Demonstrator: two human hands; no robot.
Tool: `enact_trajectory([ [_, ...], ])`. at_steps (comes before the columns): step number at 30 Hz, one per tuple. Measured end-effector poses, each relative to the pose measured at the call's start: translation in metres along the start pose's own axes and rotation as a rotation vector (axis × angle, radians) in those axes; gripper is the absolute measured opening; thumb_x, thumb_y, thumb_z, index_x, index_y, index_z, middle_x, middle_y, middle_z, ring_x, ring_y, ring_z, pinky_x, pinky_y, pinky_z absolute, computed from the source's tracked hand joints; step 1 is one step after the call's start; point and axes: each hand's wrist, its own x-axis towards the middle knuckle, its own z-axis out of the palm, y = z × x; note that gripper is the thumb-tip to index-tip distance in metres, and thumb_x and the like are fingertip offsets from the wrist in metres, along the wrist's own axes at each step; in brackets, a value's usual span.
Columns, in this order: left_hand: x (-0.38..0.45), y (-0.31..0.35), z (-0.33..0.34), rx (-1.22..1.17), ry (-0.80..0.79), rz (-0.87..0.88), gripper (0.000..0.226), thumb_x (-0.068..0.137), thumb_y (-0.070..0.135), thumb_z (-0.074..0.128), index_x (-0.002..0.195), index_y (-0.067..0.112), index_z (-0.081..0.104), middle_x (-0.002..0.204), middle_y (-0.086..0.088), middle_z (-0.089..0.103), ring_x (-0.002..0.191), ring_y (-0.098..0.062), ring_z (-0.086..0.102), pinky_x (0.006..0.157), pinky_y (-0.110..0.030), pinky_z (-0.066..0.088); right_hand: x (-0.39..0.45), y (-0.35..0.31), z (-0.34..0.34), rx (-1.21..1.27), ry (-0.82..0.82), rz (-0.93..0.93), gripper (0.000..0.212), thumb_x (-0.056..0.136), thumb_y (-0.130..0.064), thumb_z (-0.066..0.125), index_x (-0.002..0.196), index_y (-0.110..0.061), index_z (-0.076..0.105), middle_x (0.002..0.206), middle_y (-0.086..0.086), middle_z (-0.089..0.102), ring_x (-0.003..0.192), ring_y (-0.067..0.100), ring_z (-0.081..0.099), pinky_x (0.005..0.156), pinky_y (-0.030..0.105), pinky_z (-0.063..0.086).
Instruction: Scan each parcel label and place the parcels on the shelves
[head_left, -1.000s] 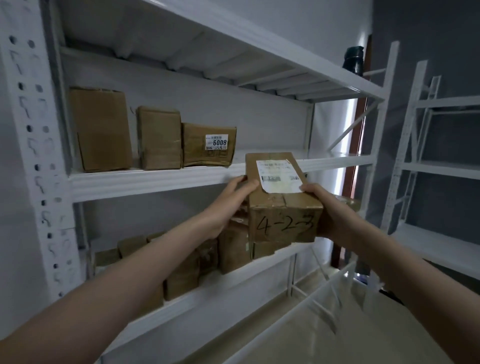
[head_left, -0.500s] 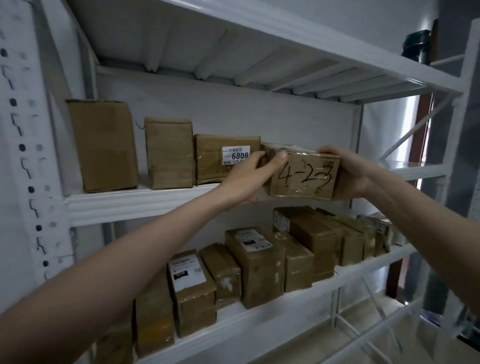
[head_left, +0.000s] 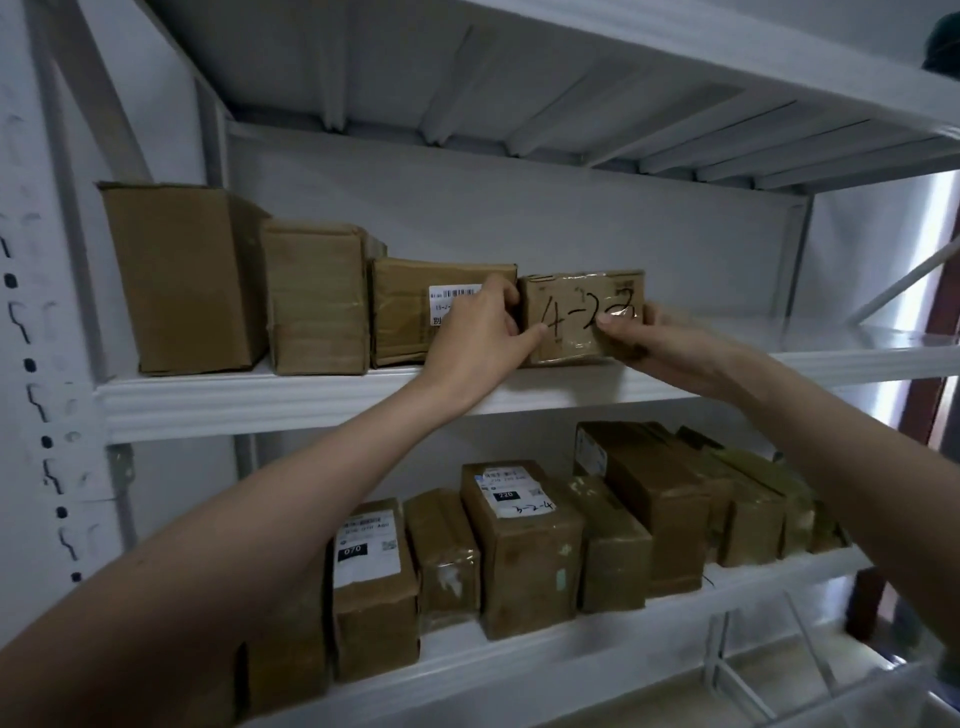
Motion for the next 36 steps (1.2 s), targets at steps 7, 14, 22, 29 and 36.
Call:
enact_trajectory([
  [7,0.003,-0.017,0.013,0.100,0.020,0.004,0.024,0.089,0.021,0.069,0.107,0.011,0.057,0.079,0.000,0.067,0.076,-0.012,0.063,0.075,-0.039,0.055,0.030,0.032,0.004,-0.329,0.062,-0.132,0.021,0.093,-0.028,0.058,0.112,-0.021,0.053,0.103,-0.011,0.060,0.096,0.004,0.057,0.081,0.018,0.044],
  [14,-0.018,-0.029,0.018,0.085,0.055,0.012,0.026,0.091,0.026,0.066,0.113,0.015,0.058,0.102,0.003,0.064,0.083,-0.007,0.064,0.076,-0.038,0.058,0.043,0.060,0.010,-0.395,0.280,-0.238,0.048,0.090,-0.038,0.060,0.130,-0.015,0.048,0.125,-0.002,0.056,0.115,0.018,0.054,0.095,0.033,0.045],
  [22,-0.188,-0.085,0.000,0.213,0.022,-0.149,0.033,0.095,0.036,0.052,0.121,0.016,0.056,0.113,0.003,0.061,0.096,-0.004,0.060,0.075,-0.020,0.053,-0.031,0.156,0.127,-0.466,0.395,-0.757,0.042,0.088,-0.020,0.053,0.124,0.002,0.047,0.131,0.025,0.041,0.125,0.034,0.039,0.109,0.030,0.028],
  [29,-0.350,-0.147,-0.098,0.448,-0.025,-0.595,0.032,0.096,0.031,0.054,0.126,0.021,0.050,0.120,0.004,0.056,0.101,-0.009,0.058,0.077,-0.035,0.055,-0.083,0.190,0.283,-0.292,-0.243,-0.639,0.048,0.089,-0.031,0.052,0.131,-0.008,0.045,0.133,0.013,0.051,0.125,0.016,0.042,0.107,0.032,0.036],
  [36,-0.489,-0.167,-0.229,0.626,-0.075,-0.985,0.044,0.098,0.042,0.049,0.137,0.026,0.038,0.136,0.005,0.048,0.115,-0.011,0.054,0.087,-0.032,0.051,-0.143,0.194,0.436,-0.330,-0.641,-0.271,0.062,0.090,-0.030,0.063,0.144,-0.022,0.034,0.147,-0.001,0.036,0.134,0.013,0.034,0.111,0.037,0.035],
])
